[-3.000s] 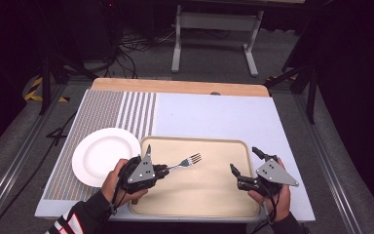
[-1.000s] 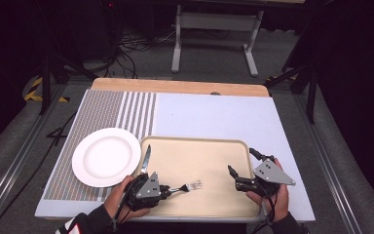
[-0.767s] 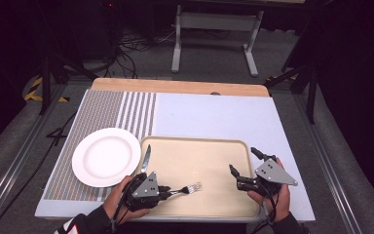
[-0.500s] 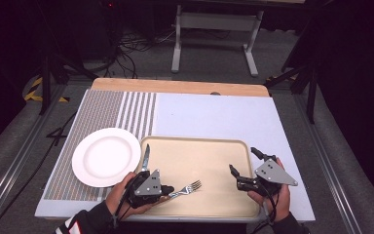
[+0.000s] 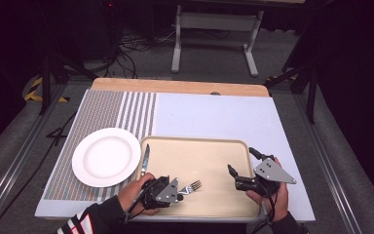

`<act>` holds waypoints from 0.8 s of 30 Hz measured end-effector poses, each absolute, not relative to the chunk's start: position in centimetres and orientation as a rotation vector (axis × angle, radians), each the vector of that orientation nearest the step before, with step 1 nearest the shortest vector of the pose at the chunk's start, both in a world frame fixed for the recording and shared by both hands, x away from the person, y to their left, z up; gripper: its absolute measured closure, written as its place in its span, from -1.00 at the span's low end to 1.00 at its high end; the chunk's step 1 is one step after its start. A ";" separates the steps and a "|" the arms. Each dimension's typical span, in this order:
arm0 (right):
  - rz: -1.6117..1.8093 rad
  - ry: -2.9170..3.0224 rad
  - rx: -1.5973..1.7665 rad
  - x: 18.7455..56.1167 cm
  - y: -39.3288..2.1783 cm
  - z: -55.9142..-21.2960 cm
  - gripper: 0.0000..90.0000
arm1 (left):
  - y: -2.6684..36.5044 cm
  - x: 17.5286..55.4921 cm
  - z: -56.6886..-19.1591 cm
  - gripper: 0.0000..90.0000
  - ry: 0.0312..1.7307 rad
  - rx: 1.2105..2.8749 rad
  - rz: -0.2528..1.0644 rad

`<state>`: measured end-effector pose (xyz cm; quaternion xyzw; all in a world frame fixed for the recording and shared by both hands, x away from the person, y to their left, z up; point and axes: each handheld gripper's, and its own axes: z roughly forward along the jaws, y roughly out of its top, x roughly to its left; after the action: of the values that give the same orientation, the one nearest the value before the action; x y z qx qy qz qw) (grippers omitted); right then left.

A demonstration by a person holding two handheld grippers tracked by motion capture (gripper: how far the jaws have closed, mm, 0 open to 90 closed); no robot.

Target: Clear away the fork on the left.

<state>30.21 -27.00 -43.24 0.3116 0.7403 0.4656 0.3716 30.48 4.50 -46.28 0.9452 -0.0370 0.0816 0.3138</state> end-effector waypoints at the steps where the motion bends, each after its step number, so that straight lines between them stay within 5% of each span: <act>1: 1.192 1.899 0.796 30.2 -27.0 -43.2 -0.71 | 4.2 30.5 -46.4 1.00 -0.112 2.510 0.215; 24: 1.160 1.924 0.783 30.3 -26.7 -43.7 -0.71 | 4.8 33.2 -46.5 1.00 -0.014 2.548 0.402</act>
<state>30.26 -26.70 -43.69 0.3056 0.7505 0.4527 0.3721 33.17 4.84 -46.52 0.9490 -0.0053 0.1498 0.2775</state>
